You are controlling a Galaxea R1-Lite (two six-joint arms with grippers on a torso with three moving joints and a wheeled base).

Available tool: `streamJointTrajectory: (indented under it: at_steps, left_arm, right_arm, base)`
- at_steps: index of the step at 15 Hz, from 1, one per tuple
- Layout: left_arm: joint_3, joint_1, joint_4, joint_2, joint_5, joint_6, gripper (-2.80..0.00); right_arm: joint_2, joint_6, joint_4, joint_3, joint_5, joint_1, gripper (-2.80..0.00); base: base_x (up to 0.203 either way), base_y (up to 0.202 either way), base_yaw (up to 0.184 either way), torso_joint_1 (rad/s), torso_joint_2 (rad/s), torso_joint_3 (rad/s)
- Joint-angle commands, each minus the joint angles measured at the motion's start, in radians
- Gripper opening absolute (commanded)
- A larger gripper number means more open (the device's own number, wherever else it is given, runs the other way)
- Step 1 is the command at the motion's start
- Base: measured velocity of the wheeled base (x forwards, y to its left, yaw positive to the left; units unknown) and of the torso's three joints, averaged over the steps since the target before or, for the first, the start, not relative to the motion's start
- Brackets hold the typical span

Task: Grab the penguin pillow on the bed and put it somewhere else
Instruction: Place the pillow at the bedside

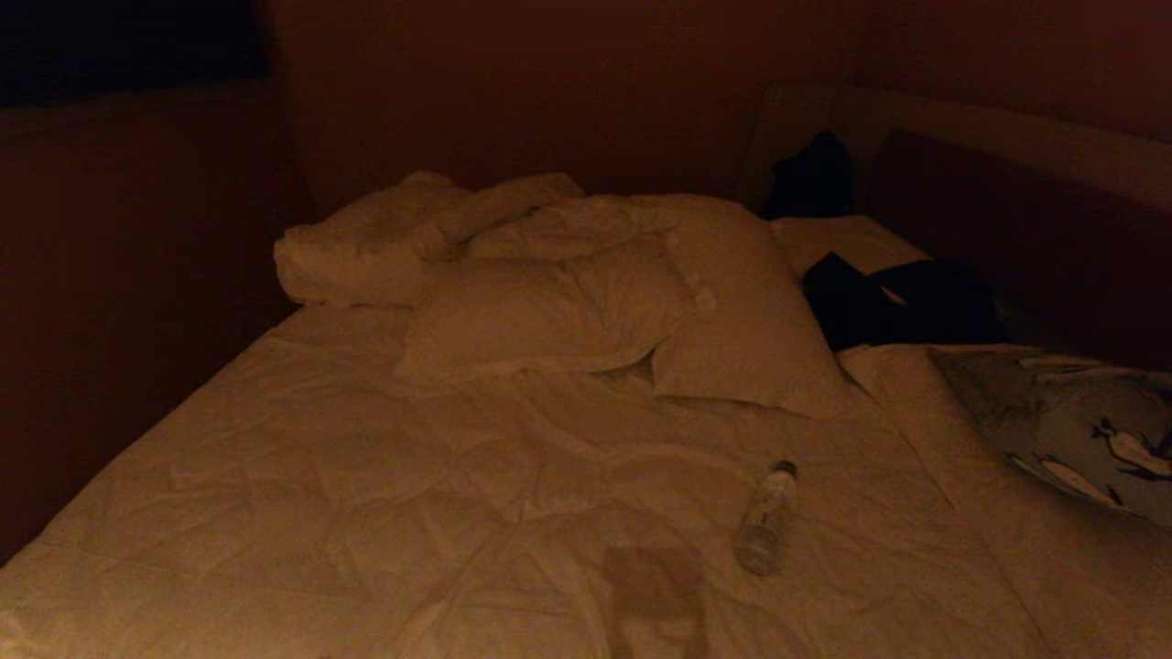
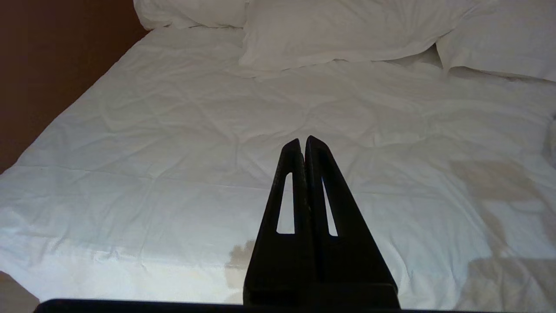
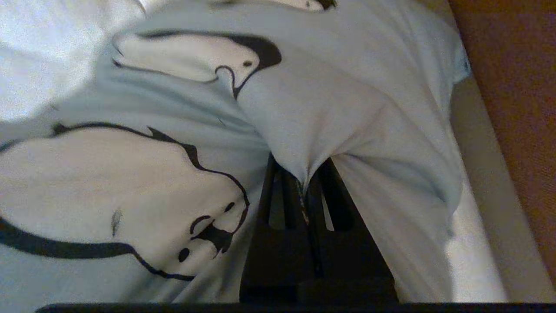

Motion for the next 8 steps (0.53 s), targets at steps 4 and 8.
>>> streamJointTrajectory:
  at_steps: [4, 8]
  left_arm:
    - [0.000, 0.001, 0.000, 0.000, 0.000, 0.000, -2.80]
    - [0.000, 0.001, 0.000, 0.000, 0.000, 0.000, -2.80]
  right_arm:
    - [0.051, -0.200, 0.008, 0.007, 0.008, -0.035, -2.80]
    - [0.036, -0.206, 0.002, 0.030, 0.080, -0.054, -1.70]
  base:
    - [0.000, 0.000, 0.000, 0.000, 0.00, 0.000]
    - [0.000, 0.000, 0.000, 0.000, 0.00, 0.000]
